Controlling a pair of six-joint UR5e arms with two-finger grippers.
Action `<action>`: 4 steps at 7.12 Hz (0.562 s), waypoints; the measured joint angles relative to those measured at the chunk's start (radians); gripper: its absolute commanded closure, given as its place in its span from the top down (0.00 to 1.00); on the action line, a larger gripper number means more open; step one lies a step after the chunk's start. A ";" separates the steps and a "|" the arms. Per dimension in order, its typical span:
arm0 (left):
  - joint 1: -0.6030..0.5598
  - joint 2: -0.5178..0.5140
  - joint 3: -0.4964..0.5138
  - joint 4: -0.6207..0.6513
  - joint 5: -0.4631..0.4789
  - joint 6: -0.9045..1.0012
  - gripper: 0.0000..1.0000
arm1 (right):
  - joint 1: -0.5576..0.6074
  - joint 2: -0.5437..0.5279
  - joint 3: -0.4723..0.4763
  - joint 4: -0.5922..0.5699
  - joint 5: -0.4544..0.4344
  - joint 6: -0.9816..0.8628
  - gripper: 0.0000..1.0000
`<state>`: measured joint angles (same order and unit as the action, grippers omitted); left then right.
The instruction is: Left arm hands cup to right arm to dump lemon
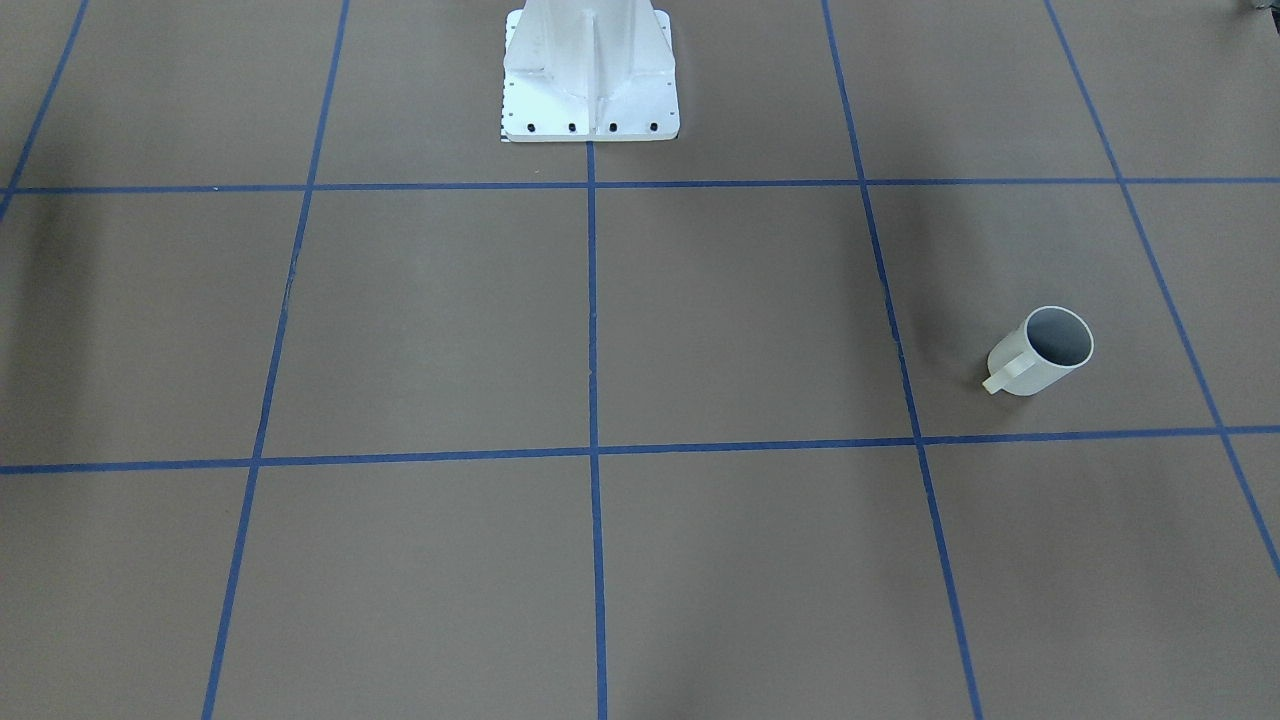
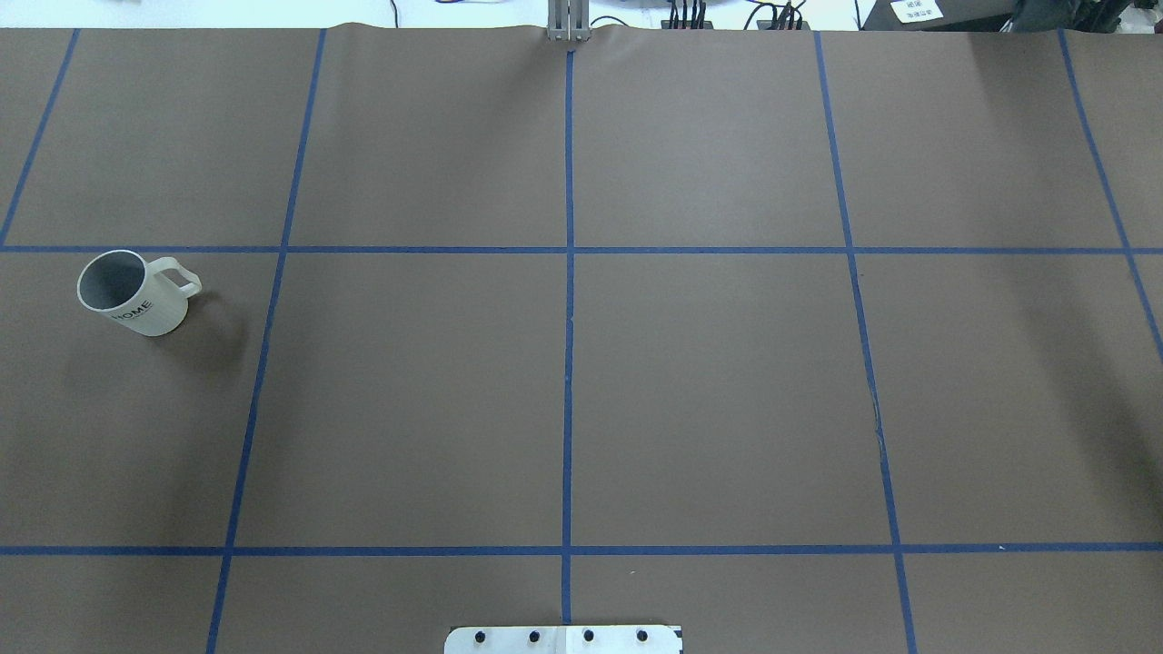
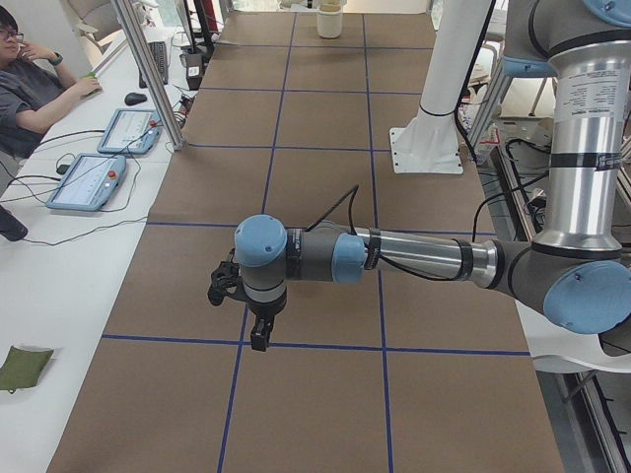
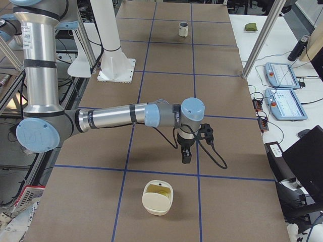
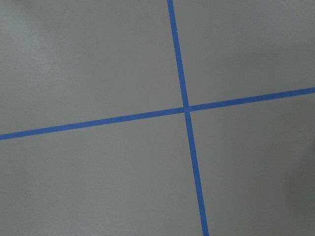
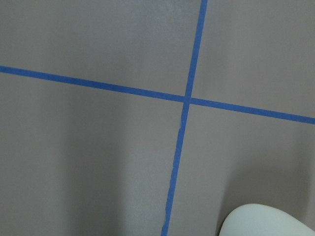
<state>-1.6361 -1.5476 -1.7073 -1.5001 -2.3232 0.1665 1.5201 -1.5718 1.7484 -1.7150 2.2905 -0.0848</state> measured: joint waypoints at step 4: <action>0.001 0.005 -0.005 0.000 0.004 -0.006 1.00 | -0.001 0.005 0.009 0.001 0.004 0.037 1.00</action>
